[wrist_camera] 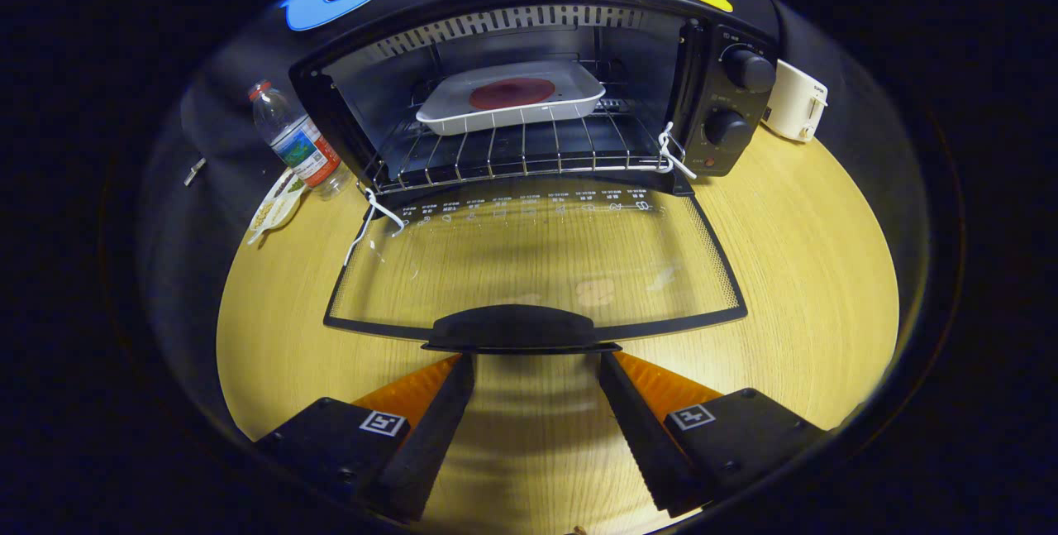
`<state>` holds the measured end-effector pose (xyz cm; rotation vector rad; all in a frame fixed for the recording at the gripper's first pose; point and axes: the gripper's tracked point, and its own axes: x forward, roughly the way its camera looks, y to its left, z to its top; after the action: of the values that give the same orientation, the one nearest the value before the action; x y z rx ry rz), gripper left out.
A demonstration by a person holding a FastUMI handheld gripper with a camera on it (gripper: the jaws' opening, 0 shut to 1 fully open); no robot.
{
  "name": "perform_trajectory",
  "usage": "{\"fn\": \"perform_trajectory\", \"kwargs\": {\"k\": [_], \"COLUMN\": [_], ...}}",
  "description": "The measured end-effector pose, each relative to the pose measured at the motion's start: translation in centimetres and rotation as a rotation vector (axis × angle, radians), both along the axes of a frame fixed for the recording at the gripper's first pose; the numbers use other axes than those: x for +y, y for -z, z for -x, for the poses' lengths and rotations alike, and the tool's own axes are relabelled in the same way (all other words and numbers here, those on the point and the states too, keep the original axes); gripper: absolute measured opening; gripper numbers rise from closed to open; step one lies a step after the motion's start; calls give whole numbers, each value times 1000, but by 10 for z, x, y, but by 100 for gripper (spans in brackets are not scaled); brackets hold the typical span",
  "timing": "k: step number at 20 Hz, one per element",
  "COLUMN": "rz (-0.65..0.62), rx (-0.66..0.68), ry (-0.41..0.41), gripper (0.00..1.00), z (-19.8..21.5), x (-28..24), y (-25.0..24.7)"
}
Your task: Open the toaster oven, put the food inside, and close the toaster oven door.
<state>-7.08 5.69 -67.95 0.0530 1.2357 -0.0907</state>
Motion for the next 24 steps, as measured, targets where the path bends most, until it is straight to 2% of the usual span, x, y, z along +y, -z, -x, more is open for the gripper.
{"fn": "perform_trajectory", "kwargs": {"k": [2,10,15,19,21,24], "rz": [6,-37,-73,-53,-65,-54], "rx": [-6,-10,-153,-285,-313,-297], "ry": [-18,8,17,-4,-3,-18], "gripper": [99,99,99,99,99,99], "z": [-2,-4,-21,-57,-61,-47], "x": [-2,1,7,6,9,7], "y": [-1,-26,-76,-125,-137,-145]}}
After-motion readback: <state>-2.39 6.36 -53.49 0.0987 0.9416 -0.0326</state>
